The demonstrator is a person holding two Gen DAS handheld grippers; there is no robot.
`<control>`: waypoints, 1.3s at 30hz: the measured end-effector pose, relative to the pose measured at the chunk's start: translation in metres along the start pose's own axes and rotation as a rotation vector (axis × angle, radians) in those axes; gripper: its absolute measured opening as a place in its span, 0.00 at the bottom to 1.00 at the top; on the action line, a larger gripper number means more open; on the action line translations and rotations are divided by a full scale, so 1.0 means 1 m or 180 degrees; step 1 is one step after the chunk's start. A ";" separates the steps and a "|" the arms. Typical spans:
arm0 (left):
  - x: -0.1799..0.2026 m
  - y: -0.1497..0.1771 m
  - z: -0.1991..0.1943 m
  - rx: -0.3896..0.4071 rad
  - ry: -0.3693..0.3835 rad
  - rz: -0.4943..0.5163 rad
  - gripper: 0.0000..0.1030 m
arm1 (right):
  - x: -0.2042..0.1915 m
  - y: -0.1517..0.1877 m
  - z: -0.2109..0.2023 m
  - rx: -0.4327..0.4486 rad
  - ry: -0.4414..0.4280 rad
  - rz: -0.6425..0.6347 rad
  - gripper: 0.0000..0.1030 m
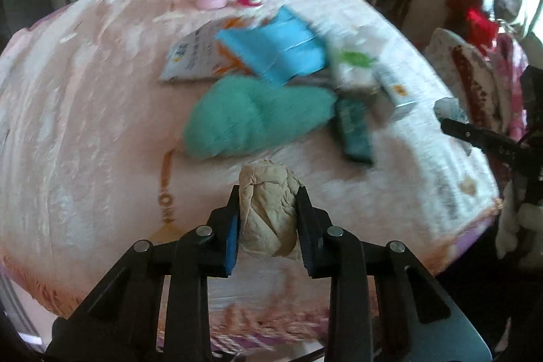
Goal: Collect trash
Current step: 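Grasp crumpled beige paper with left tool while right tool grasps clear plastic wrapper, then carry both items over the white bucket and open both tools to drop them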
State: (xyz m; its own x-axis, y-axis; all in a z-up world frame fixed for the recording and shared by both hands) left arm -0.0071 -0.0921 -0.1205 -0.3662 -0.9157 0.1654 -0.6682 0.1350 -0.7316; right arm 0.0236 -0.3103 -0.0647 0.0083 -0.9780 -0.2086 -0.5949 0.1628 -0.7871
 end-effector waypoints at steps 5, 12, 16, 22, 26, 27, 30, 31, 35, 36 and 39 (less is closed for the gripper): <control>0.053 -0.027 0.001 0.0081 0.0295 0.0163 0.26 | 0.025 -0.013 -0.036 0.0102 0.0058 0.0130 0.26; 0.160 -0.052 0.019 0.0075 0.0824 0.0429 0.26 | 0.102 -0.021 -0.088 0.0194 0.0460 0.0287 0.26; 0.223 -0.057 0.038 0.0011 0.1075 0.0570 0.26 | 0.152 -0.015 -0.112 0.0144 0.0750 0.0344 0.26; 0.307 -0.056 0.062 -0.0097 0.1369 0.0709 0.26 | 0.226 0.006 -0.134 0.0041 0.1099 0.0546 0.26; 0.351 -0.057 0.074 -0.0115 0.1508 0.0783 0.27 | 0.256 0.026 -0.143 -0.0021 0.1189 0.0669 0.26; 0.360 -0.057 0.078 -0.0127 0.1543 0.0794 0.28 | 0.263 0.029 -0.142 -0.0043 0.1211 0.0696 0.26; 0.383 -0.058 0.092 -0.0134 0.1585 0.0819 0.29 | 0.279 0.036 -0.141 -0.0053 0.1267 0.0760 0.26; 0.391 -0.058 0.097 -0.0144 0.1598 0.0823 0.29 | 0.284 0.039 -0.142 -0.0045 0.1275 0.0785 0.26; 0.411 -0.054 0.113 -0.0189 0.1663 0.0801 0.33 | 0.298 0.045 -0.139 -0.0004 0.1308 0.0890 0.26; 0.416 -0.053 0.116 -0.0190 0.1672 0.0798 0.35 | 0.302 0.046 -0.138 0.0007 0.1319 0.0921 0.31; 0.425 -0.051 0.125 -0.0208 0.1750 0.0735 0.48 | 0.313 0.048 -0.136 0.0101 0.1343 0.1004 0.53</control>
Point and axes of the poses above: each gripper's, at about its wrist camera, not at the fingertips, and z roughly the way its jaws point, x to its right, y to its underside, the point moved 8 cm from there along z, roughly the way its jaws point, and after that the axes turned 15 degrees about x, right-handed, at the moved point
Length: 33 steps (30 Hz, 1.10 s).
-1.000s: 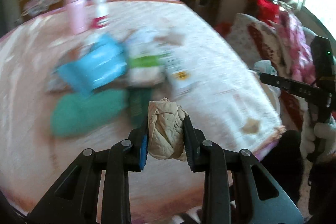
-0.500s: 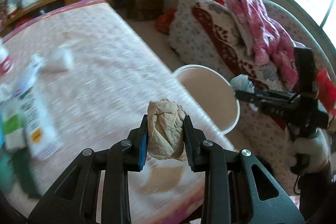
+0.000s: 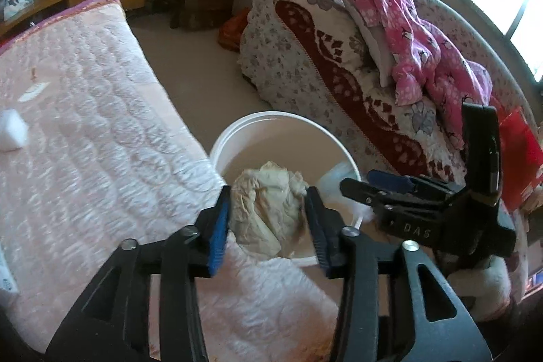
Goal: Collect trash
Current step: 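Carry both items over the white bucket and open both tools to drop them, then move both tools back over the trash on the bed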
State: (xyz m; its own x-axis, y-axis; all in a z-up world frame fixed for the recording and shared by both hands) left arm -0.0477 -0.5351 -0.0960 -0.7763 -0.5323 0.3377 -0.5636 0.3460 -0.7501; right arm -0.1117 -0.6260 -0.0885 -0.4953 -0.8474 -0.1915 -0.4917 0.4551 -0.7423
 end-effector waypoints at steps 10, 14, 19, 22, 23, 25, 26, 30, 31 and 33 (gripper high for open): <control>0.000 0.003 0.001 0.0004 -0.0018 -0.0015 0.57 | 0.011 0.010 0.004 -0.0047 0.0044 -0.0003 0.57; -0.005 0.002 -0.015 0.0116 -0.0136 0.0054 0.57 | 0.004 0.008 -0.001 -0.0013 0.0036 -0.0071 0.60; -0.018 0.001 -0.036 0.0271 -0.0504 0.0221 0.57 | -0.013 0.002 -0.013 0.0073 0.0043 -0.0215 0.62; -0.027 0.000 -0.052 0.0363 -0.0659 0.0297 0.57 | -0.026 -0.004 -0.020 0.0128 0.0019 -0.0281 0.62; -0.030 0.000 -0.056 0.0369 -0.0673 0.0290 0.57 | -0.030 -0.006 -0.023 0.0146 0.0004 -0.0299 0.62; -0.037 0.000 -0.065 0.0391 -0.0729 0.0267 0.57 | -0.043 -0.012 -0.029 0.0182 -0.0035 -0.0349 0.62; -0.042 0.000 -0.071 0.0410 -0.0770 0.0263 0.57 | -0.048 -0.013 -0.031 0.0193 -0.0048 -0.0369 0.62; -0.058 -0.001 -0.092 0.0497 -0.0915 0.0276 0.57 | -0.082 -0.023 -0.045 0.0284 -0.0159 -0.0523 0.67; -0.062 0.000 -0.099 0.0512 -0.0938 0.0269 0.57 | -0.089 -0.024 -0.048 0.0304 -0.0180 -0.0550 0.70; -0.069 0.002 -0.108 0.0528 -0.0987 0.0253 0.57 | -0.108 -0.028 -0.054 0.0352 -0.0253 -0.0625 0.70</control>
Point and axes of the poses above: each gripper's, at about its wrist camera, not at the fingertips, and z roughly the way its jaws point, x to its right, y to its underside, the point moved 8 cm from there along z, roughly the way its jaws point, and after that the axes turned 15 degrees about x, right-handed, at the moved point
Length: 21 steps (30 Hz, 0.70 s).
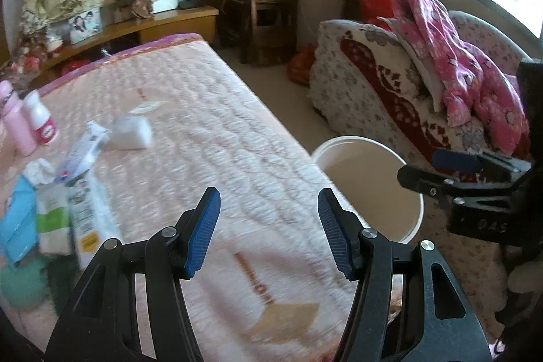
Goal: Collect trash
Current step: 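Move both tools back over the trash on the bed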
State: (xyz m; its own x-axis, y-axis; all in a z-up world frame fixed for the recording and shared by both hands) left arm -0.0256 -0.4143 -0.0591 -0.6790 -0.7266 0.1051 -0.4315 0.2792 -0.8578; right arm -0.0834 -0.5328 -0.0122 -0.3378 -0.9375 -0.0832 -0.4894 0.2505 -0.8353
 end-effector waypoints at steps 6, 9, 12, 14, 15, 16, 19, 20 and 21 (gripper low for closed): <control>-0.041 0.004 -0.027 0.0035 -0.0184 -0.0091 0.57 | -0.060 -0.016 -0.005 0.0092 -0.0261 -0.0162 0.70; -0.067 0.005 -0.042 0.0055 -0.0294 -0.0138 0.57 | -0.088 -0.017 -0.004 0.0095 -0.0373 -0.0242 0.70; -0.094 0.008 -0.060 0.0089 -0.0413 -0.0182 0.57 | -0.119 -0.018 0.002 0.0070 -0.0501 -0.0302 0.71; -0.111 0.009 -0.069 0.0103 -0.0477 -0.0219 0.57 | -0.134 -0.015 0.003 0.0059 -0.0569 -0.0321 0.71; -0.120 0.010 -0.074 0.0106 -0.0511 -0.0241 0.57 | -0.145 -0.015 0.006 0.0045 -0.0626 -0.0326 0.71; -0.133 0.011 -0.080 0.0105 -0.0550 -0.0273 0.57 | -0.153 -0.013 0.009 0.0031 -0.0666 -0.0325 0.71; -0.161 0.018 -0.093 0.0092 -0.0632 -0.0357 0.57 | -0.175 -0.011 0.014 -0.0006 -0.0768 -0.0338 0.71; -0.172 0.020 -0.097 0.0086 -0.0661 -0.0387 0.57 | -0.183 -0.010 0.017 -0.0017 -0.0797 -0.0354 0.71; -0.182 0.023 -0.100 0.0080 -0.0691 -0.0413 0.57 | -0.194 -0.009 0.021 -0.0036 -0.0836 -0.0376 0.71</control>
Point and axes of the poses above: each gripper's, at about its wrist camera, not at the fingertips, and z roughly the way its jaws point, x to its right, y to its underside, the point moved 8 cm from there along z, roughly the way its jaws point, and after that the axes turned 15 degrees about x, right-handed, at the moved point
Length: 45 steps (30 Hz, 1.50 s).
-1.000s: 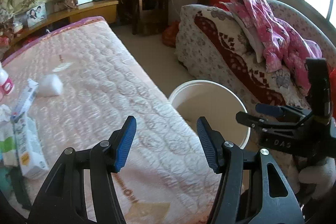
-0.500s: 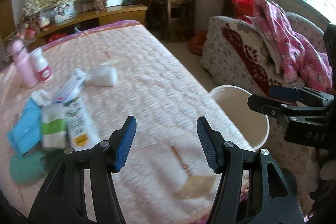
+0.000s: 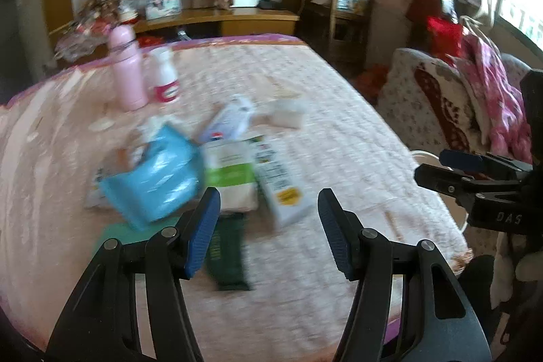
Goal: Collect trash
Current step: 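Move both tools back over the trash on the bed, then grasp blue wet-wipe pack with left tool while right tool grasps green-and-white tissue pack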
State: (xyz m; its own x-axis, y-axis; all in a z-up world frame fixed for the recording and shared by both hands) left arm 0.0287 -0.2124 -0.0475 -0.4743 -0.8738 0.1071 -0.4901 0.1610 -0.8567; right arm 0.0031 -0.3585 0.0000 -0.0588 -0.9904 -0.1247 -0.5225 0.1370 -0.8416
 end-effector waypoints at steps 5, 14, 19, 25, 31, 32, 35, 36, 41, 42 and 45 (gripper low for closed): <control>-0.053 0.008 0.001 -0.0090 -0.0120 -0.0060 0.59 | -0.030 0.006 0.017 -0.0081 -0.0121 -0.0090 0.71; -0.107 0.002 0.030 -0.0086 -0.0216 -0.0028 0.60 | -0.059 0.010 0.041 -0.0210 -0.0281 -0.0086 0.71; -0.115 0.009 0.060 -0.0288 -0.0170 0.0008 0.65 | -0.069 0.013 0.043 -0.0235 -0.0336 -0.0132 0.72; -0.100 0.021 0.073 -0.0436 -0.0170 0.0139 0.65 | -0.072 0.017 0.053 -0.0303 -0.0355 -0.0104 0.72; -0.098 0.029 0.070 -0.0509 -0.0126 0.0064 0.31 | -0.079 0.017 0.061 -0.0339 -0.0377 -0.0117 0.72; -0.100 0.029 0.068 -0.0522 -0.0151 0.0039 0.30 | -0.082 0.017 0.062 -0.0340 -0.0390 -0.0118 0.72; -0.112 0.027 0.059 -0.0514 -0.0160 -0.0142 0.27 | -0.094 0.018 0.064 -0.0351 -0.0460 -0.0143 0.72; -0.117 0.024 0.054 -0.0479 -0.0178 -0.0197 0.27 | -0.097 0.019 0.065 -0.0353 -0.0484 -0.0150 0.72; -0.137 0.008 0.027 -0.0221 -0.0261 -0.0404 0.26 | -0.123 0.029 0.075 -0.0448 -0.0632 -0.0227 0.72; -0.140 0.005 0.023 -0.0178 -0.0269 -0.0429 0.26 | -0.131 0.031 0.078 -0.0469 -0.0671 -0.0252 0.72; -0.145 -0.004 0.010 -0.0082 -0.0251 -0.0495 0.26 | -0.146 0.036 0.088 -0.0507 -0.0701 -0.0295 0.72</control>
State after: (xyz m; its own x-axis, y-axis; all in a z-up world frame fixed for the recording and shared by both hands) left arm 0.1067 -0.0908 -0.0640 -0.3329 -0.9222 0.1966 -0.5721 0.0319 -0.8196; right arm 0.0679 -0.2076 -0.0582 0.1725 -0.9690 -0.1770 -0.6450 0.0247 -0.7638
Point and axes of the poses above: each gripper's, at about its wrist camera, not at the fingertips, and z roughly the way its jaws point, x to its right, y to its underside, the point moved 8 cm from there along z, roughly the way its jaws point, and after that the axes turned 15 degrees about x, right-handed, at the moved point
